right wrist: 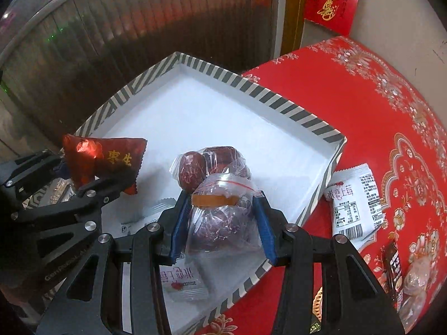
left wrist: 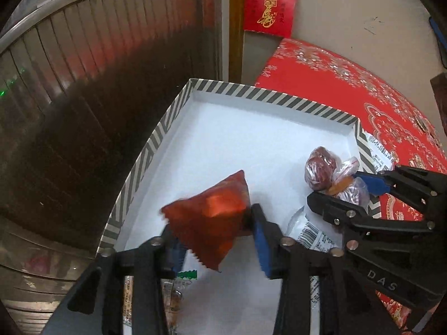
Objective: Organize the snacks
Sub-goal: 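Open both grippers to drop the candy and date bag into the tray, then move both tools back over the snack pile on the tablecloth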
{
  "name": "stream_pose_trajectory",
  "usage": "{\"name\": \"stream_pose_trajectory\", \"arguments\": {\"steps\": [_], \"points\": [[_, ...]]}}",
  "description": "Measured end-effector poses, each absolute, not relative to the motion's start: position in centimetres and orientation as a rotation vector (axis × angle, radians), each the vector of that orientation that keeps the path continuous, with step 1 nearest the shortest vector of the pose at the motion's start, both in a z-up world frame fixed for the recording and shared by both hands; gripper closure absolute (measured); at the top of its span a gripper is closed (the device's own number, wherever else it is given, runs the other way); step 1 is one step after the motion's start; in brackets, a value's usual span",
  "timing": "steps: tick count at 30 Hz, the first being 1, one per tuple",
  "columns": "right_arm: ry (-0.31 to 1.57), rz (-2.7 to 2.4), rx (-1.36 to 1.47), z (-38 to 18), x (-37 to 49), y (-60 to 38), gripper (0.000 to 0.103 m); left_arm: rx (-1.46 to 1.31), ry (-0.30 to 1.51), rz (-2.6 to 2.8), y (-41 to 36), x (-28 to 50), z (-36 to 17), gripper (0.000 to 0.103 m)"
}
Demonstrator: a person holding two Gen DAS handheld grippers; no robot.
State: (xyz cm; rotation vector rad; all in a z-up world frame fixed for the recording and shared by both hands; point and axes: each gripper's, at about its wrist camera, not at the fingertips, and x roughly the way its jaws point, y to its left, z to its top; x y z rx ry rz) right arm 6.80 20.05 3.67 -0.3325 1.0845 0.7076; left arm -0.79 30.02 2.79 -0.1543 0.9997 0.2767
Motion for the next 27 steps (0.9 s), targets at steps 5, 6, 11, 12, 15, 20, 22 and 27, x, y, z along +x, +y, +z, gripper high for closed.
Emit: {"name": "stream_pose_trajectory", "arguments": {"steps": [5,6,11,12,15,20,22,27], "points": [[1.057,0.717,-0.316,4.1,6.8,20.0,0.057,-0.180,0.994,0.313,30.9,-1.1,3.0,0.038],[1.049,0.715,-0.314,4.3,6.8,19.9,0.056,-0.187,0.992,0.318,31.1,-1.1,3.0,0.033],[1.017,0.717,-0.270,5.8,6.4,18.8,0.050,-0.208,0.963,0.323,31.4,-1.8,4.0,0.019],[1.010,0.717,-0.259,6.2,6.2,18.5,0.050,-0.207,0.958,0.327,31.2,-1.9,4.2,0.018],[0.985,0.709,-0.236,7.3,5.6,17.3,0.050,-0.182,0.936,0.327,30.4,-2.4,5.0,0.017],[0.970,0.690,-0.187,8.4,4.7,14.3,0.050,-0.166,0.902,0.293,28.6,-2.7,6.3,0.014],[0.964,0.667,-0.171,8.8,4.1,12.8,0.050,-0.158,0.893,0.273,27.7,-2.9,6.8,0.013],[0.941,0.612,-0.131,9.6,2.9,8.4,0.050,-0.144,0.879,0.217,25.0,-2.7,7.7,0.011]]}}
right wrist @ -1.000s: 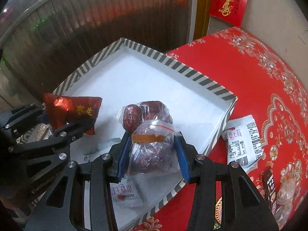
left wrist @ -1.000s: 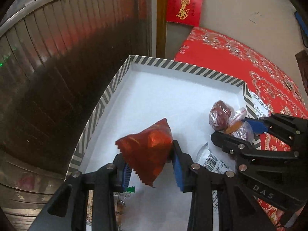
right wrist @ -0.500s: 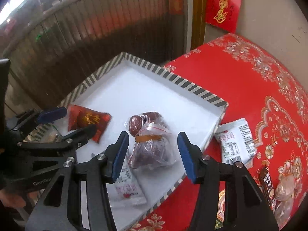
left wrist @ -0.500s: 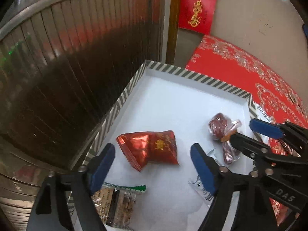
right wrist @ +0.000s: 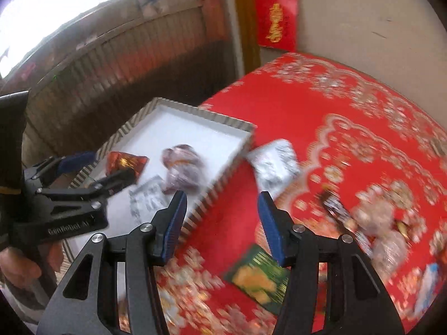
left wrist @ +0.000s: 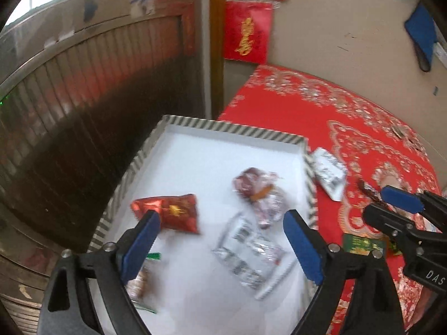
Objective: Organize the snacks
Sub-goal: 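Move both tools back over the snack pile on the tablecloth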
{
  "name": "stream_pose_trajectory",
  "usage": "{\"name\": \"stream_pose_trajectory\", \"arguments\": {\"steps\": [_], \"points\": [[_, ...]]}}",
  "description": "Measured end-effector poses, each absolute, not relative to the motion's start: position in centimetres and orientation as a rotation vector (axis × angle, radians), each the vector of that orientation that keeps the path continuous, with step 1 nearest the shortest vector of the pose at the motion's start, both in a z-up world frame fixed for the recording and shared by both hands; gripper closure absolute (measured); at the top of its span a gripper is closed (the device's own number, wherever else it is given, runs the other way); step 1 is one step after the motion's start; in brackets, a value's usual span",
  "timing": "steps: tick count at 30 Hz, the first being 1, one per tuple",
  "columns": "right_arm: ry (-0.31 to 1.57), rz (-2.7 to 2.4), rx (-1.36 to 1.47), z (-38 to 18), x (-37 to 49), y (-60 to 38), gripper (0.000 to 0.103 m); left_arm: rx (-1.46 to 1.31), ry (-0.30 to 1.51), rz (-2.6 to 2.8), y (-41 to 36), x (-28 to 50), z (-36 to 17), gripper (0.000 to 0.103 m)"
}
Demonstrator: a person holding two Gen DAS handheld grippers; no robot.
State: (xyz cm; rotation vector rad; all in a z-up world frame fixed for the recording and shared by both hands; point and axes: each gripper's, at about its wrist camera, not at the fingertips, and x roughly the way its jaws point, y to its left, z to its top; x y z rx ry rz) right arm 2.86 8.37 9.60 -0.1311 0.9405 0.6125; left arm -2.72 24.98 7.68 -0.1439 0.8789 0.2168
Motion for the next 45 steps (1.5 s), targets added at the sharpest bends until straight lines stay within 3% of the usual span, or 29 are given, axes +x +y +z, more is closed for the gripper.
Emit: {"name": "stream_pose_trajectory", "arguments": {"steps": [6,19,34,45], "points": [[0.928,0.491,-0.064,10.1,1.2,1.2,0.042,-0.143,0.895,0.120,21.1,-2.8,7.8,0.010],[0.961,0.351,0.082,8.5,-1.7,-10.4,0.041,-0.040,1.005,-0.031,11.1,-0.8,5.7,0.009],[0.969,0.372,0.131,7.7,-3.3,-13.3,0.041,0.418,0.903,0.334,8.3,4.3,2.8,0.009],[0.979,0.374,0.148,7.2,-2.6,-13.9,0.041,0.542,0.971,0.197,7.4,0.6,2.1,0.009]]}}
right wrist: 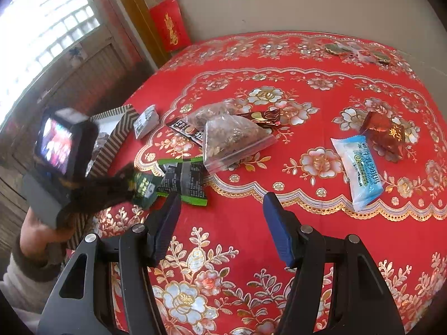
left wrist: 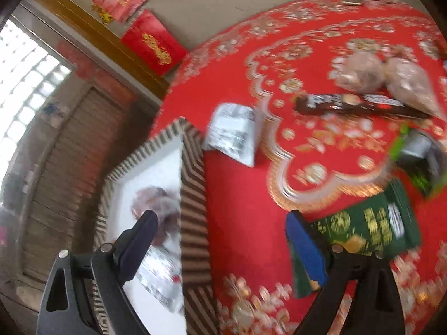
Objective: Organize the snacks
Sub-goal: 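Move both tools back over the snack pile on the tablecloth, then grasp the green cracker pack with the left gripper while the right grasps the green-edged pack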
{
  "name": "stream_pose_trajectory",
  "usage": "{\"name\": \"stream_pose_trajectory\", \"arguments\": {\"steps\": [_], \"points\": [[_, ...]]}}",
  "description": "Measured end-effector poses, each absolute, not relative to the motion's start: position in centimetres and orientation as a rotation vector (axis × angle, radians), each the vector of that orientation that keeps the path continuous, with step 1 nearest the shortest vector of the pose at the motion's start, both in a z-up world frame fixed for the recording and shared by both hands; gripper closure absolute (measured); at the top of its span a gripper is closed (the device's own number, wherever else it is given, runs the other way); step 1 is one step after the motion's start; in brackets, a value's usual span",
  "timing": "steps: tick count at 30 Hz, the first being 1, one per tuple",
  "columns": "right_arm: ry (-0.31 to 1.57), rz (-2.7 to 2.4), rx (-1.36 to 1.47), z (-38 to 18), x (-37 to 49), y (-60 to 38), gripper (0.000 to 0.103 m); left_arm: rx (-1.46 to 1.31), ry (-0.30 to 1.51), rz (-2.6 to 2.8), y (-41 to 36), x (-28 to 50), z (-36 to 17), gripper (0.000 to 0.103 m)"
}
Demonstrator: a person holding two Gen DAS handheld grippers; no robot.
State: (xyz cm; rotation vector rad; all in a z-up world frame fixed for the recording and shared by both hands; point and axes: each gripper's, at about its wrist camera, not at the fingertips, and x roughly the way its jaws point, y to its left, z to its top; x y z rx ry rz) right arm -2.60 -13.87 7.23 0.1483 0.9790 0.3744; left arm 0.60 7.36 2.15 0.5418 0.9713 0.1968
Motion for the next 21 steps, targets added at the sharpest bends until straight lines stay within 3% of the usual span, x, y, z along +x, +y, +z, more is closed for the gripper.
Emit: {"name": "stream_pose_trajectory", "arguments": {"steps": [11,15,21], "points": [[0.984,0.333,0.173,7.0,-2.5,-15.1,0.041,0.414,1.060,-0.228,4.1,-4.3,4.2,0.009],[0.982,0.313,0.195,6.9,-2.8,-16.1,0.041,0.422,1.011,-0.290,3.7,-3.9,5.1,0.009],[0.986,0.312,0.195,6.8,-3.3,-16.2,0.041,0.457,1.098,-0.536,2.5,-3.7,3.7,0.009]]}}
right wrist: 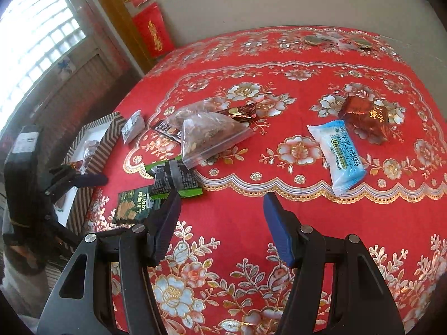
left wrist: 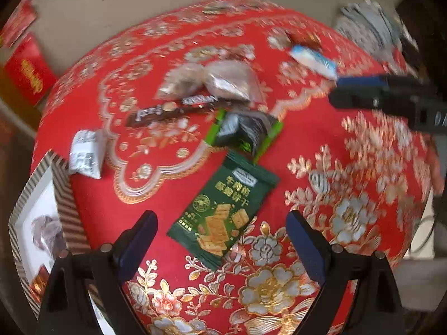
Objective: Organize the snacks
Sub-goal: 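Grasp the green cracker pack with the left gripper while the right grasps the green-edged pack, then carry both held green packs over the white tray with both grippers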
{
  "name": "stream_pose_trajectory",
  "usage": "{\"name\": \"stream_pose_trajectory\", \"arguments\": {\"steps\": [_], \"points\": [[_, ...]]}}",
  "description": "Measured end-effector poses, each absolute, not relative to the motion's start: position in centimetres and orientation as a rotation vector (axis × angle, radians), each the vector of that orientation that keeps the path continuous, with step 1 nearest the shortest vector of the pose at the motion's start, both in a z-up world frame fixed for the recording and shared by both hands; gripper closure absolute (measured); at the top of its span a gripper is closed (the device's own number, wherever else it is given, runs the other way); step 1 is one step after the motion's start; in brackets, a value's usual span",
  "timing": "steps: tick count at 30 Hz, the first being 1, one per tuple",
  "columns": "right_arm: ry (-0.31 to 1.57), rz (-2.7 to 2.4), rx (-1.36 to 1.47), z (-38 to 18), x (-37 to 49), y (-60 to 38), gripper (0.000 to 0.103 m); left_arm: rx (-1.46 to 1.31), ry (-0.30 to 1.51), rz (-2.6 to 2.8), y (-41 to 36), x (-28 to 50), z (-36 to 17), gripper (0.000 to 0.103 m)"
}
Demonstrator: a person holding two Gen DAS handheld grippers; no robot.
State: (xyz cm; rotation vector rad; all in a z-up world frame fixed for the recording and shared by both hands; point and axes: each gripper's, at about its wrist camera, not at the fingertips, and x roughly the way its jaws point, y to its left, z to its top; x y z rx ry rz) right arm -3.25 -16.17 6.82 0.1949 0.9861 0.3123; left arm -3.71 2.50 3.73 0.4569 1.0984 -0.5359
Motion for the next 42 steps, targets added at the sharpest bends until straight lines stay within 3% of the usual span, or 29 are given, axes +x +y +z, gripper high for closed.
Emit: {"name": "stream_pose_trajectory", "arguments": {"steps": [14,15,17,23,25,27,28,30,42], "points": [[1.092,0.372,0.137,4.4,1.1,-10.1,0.041,0.510,1.139,-0.692,1.7,-1.6,1.5,0.008],[1.099,0.380,0.138,4.1,1.6,-9.6,0.031,0.515,1.135,-0.702,1.7,-1.6,1.5,0.008],[1.115,0.370,0.123,3.6,2.4,-9.0,0.027,0.522,1.130,-0.716,1.7,-1.5,1.5,0.008],[1.109,0.365,0.028,2.9,3.3,-7.8,0.027,0.518,1.111,-0.731,2.1,-1.6,1.6,0.008],[1.090,0.365,0.011,2.9,2.7,-7.8,0.034,0.510,1.112,-0.721,2.2,-1.5,1.6,0.009],[1.086,0.348,-0.034,3.0,2.1,-7.9,0.053,0.501,1.108,-0.710,2.3,-1.5,1.8,0.018],[1.087,0.348,-0.039,3.0,2.0,-8.1,0.054,0.493,1.105,-0.702,2.4,-1.5,2.0,0.023],[1.087,0.352,-0.043,3.0,1.2,-8.6,0.056,0.484,1.100,-0.694,2.7,-1.5,2.5,0.049],[1.041,0.339,0.012,4.3,-3.3,-11.7,0.057,0.405,1.073,-0.595,3.5,-4.1,3.4,0.059]]}}
